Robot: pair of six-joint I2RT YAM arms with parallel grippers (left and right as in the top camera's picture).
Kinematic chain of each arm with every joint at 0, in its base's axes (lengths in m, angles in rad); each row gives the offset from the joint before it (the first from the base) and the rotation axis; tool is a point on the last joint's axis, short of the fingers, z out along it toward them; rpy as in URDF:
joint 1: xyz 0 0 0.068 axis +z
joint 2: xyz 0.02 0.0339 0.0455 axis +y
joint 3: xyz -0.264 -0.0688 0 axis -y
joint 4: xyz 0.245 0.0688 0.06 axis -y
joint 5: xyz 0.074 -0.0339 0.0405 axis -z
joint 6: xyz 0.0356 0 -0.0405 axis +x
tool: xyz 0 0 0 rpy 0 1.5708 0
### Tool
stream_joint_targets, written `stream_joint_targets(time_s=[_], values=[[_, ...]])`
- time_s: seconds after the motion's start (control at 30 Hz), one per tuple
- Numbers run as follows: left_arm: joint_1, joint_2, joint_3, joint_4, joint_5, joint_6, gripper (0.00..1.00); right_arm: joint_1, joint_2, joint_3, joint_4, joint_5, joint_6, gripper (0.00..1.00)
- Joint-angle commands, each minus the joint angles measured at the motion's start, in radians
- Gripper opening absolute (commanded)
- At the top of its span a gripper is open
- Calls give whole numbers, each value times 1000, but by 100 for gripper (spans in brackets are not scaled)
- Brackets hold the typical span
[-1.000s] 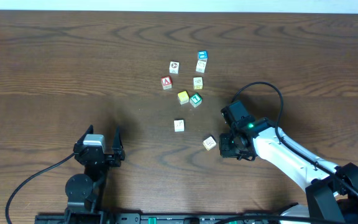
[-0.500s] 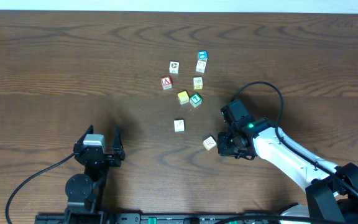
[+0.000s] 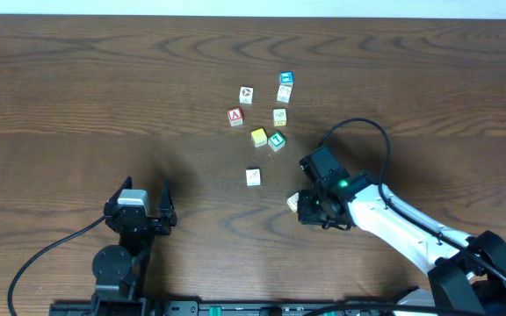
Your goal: Lift 5 blocks
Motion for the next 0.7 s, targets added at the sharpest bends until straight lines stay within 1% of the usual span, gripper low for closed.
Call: stream_joint_targets(time_s=[0.0, 0.5, 0.67], values=[[5, 0, -12, -40, 18, -5, 73, 14, 7, 14, 5, 45, 41, 34], [5, 0, -12, -40, 17, -5, 73, 14, 8, 14, 102, 90, 40, 38], [5, 0, -12, -40, 17, -5, 73, 14, 8, 14, 107, 90, 40, 37]])
